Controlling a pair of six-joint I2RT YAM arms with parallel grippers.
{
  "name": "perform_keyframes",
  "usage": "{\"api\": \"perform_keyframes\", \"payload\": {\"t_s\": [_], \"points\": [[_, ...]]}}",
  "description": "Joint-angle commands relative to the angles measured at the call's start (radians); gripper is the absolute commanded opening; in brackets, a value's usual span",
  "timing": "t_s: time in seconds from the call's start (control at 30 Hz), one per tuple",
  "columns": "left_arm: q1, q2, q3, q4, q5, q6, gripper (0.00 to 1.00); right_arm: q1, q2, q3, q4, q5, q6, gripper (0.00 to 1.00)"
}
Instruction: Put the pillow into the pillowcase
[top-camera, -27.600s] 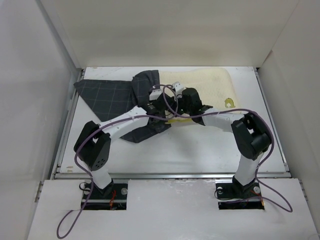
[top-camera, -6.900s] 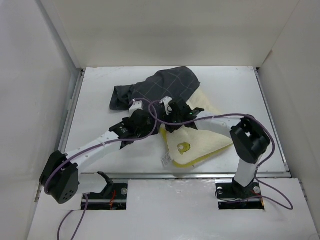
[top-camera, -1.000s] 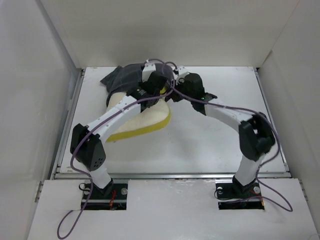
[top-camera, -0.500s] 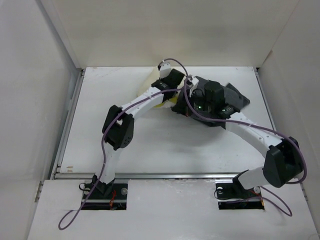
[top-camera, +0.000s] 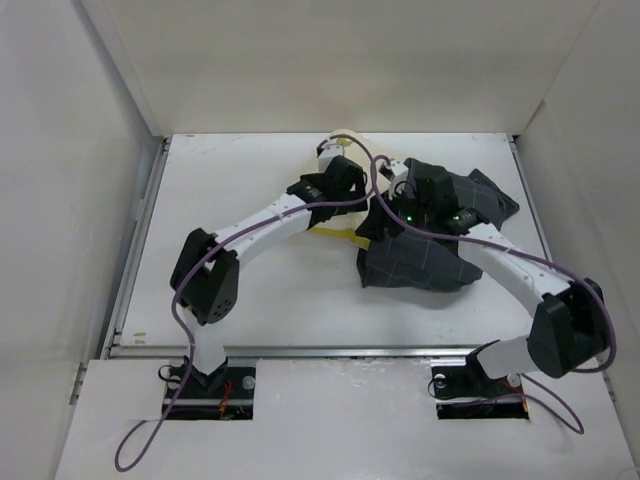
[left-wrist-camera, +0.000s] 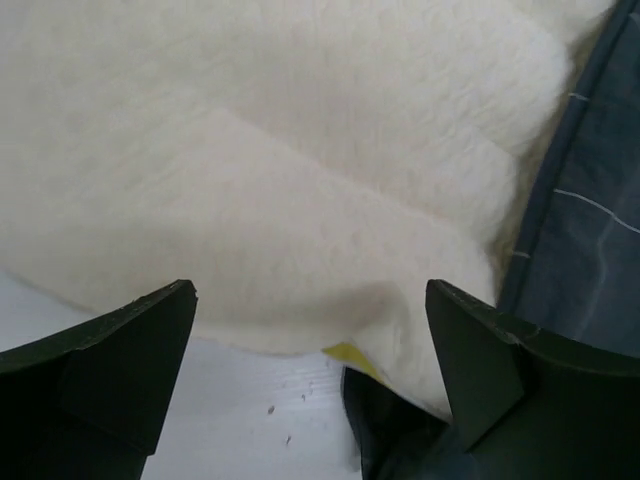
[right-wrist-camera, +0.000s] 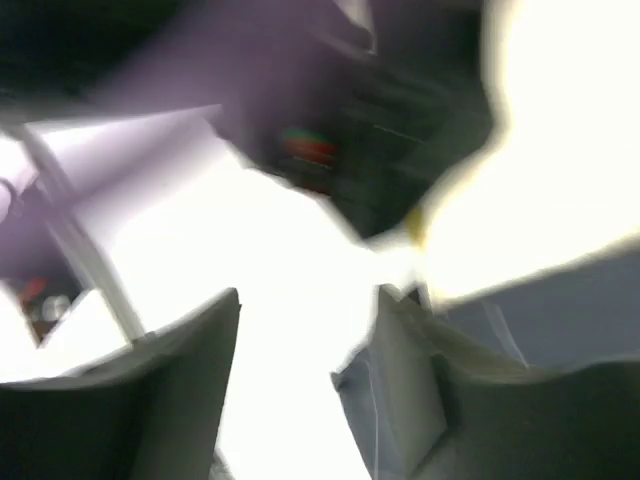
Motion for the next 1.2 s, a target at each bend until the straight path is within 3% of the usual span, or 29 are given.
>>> {"api": "perform_keyframes", "payload": {"t_s": [0.0,0.1,0.13,0.2,0.37,0.63,0.67,0.73,0.77,0.8,0.83,0.9,1.0,1.07,1.17], "points": [[0.016,-0.168,-0.053,-0.023,-0.051,0.005,1.0,-0.007,-0.137,0.058,-0.065,0.162,-0.035,0.66],[0.067,-0.234,-0.113,-0.003,-0.051,0.023,1.0,-0.007,-0.149,0.101,-0.165,0.394,0.02,0.76],[0.087,-0.234,-0.124,0.012,-0.033,0.035,1.0,-0.007,-0.134,0.143,-0.218,0.568,0.041,0.78],[0.146,-0.217,-0.124,0.038,0.004,0.058,1.0,-0.016,-0.056,0.226,-0.3,0.774,0.109,0.78],[0.252,-0.067,-0.017,0.085,0.194,0.161,1.0,-0.016,0.169,0.413,-0.408,0.968,0.202,0.78],[0.305,0.188,0.178,0.131,0.485,0.304,1.0,-0.016,0.522,0.65,-0.535,1.031,0.273,0.78],[0.305,0.2,0.192,0.131,0.507,0.318,1.0,-0.016,0.539,0.659,-0.552,1.048,0.287,0.76],[0.305,0.212,0.192,0.14,0.551,0.336,1.0,-0.016,0.562,0.67,-0.593,1.111,0.311,0.5],[0.305,0.212,0.182,0.155,0.551,0.336,0.94,-0.016,0.562,0.67,-0.593,1.121,0.321,0.38],[0.305,0.212,0.171,0.17,0.57,0.336,0.76,-0.016,0.562,0.67,-0.593,1.122,0.321,0.28],[0.305,0.212,0.157,0.183,0.585,0.345,0.55,-0.016,0.562,0.661,-0.593,1.122,0.321,0.1],[0.305,0.199,0.105,0.224,0.657,0.345,0.0,-0.006,0.55,0.674,-0.578,1.091,0.292,0.01],[0.305,0.102,-0.025,0.31,0.793,0.354,0.0,0.053,0.538,0.734,-0.549,1.059,0.194,0.0],[0.305,0.03,-0.113,0.451,0.864,0.335,0.0,0.111,0.525,0.768,-0.508,0.994,0.135,0.0],[0.295,-0.099,-0.216,0.523,0.917,0.315,0.0,0.154,0.489,0.8,-0.443,0.848,0.043,0.0]]}}
